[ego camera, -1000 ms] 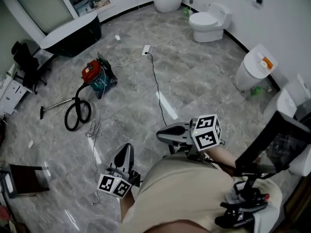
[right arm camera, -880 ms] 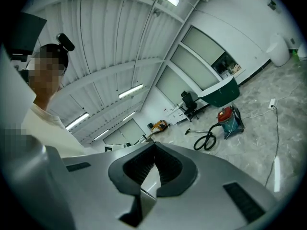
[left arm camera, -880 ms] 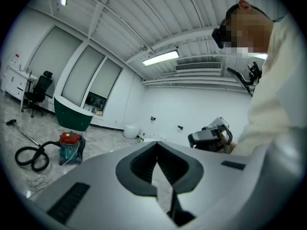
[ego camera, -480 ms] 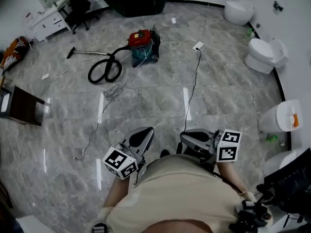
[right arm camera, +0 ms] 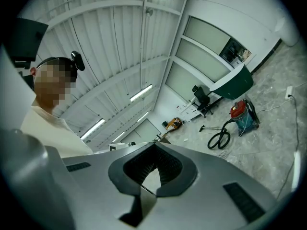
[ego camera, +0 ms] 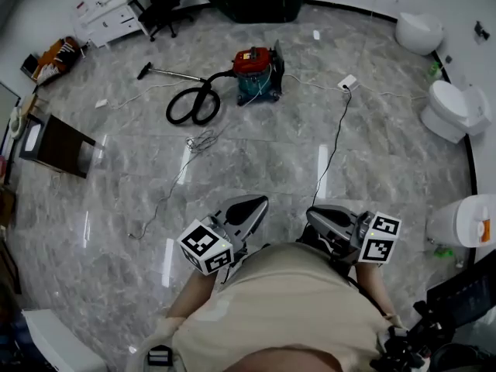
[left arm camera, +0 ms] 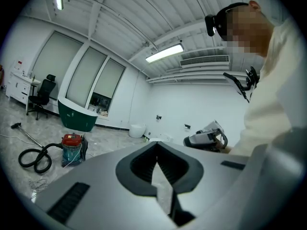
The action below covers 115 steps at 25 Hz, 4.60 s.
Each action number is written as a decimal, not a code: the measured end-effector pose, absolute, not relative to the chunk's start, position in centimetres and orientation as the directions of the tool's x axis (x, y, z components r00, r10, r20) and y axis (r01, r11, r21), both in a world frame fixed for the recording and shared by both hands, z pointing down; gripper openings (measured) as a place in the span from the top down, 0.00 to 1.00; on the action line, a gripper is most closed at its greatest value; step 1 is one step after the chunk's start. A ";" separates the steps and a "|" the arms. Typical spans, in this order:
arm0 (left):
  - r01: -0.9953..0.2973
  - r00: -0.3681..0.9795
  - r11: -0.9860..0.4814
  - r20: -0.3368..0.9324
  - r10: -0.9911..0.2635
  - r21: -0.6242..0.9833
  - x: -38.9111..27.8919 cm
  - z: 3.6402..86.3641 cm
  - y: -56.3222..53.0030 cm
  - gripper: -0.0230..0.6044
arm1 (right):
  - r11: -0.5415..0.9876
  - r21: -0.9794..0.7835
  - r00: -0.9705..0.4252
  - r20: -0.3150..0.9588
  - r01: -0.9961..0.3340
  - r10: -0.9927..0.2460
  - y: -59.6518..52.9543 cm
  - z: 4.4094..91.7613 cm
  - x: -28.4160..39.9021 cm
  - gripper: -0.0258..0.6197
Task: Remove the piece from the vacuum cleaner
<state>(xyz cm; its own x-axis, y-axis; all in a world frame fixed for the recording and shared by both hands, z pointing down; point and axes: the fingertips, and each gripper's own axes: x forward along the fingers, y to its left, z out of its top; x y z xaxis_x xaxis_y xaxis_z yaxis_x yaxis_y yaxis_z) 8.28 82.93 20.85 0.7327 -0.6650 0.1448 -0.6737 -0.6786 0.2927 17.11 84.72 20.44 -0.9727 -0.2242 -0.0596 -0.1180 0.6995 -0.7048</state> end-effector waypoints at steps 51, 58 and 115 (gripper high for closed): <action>-0.859 0.492 -0.441 0.184 -0.851 0.259 -0.4 21.6 62.4 0.96 | 0.932 -0.359 -0.945 0.287 0.043 0.155 65.6 24.3 6.3 0.96; -0.859 0.485 -0.432 0.167 -0.859 0.274 -8.2 20.7 61.2 0.96 | 0.933 -0.359 -0.931 0.330 0.030 0.157 63.8 23.8 -0.9 0.96; -0.736 0.673 -0.628 0.380 -0.635 0.255 27.5 25.5 40.2 0.96 | 0.818 -0.539 -0.980 0.082 -0.198 -0.183 41.2 24.7 32.3 0.96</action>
<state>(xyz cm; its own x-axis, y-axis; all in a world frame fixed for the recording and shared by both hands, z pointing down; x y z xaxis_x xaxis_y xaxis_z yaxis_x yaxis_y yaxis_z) 27.54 40.22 25.52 0.6731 -0.6347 0.3796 -0.7355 -0.6278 0.2546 32.27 41.23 24.67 -0.9796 -0.1834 0.0817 -0.1982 0.8184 -0.5394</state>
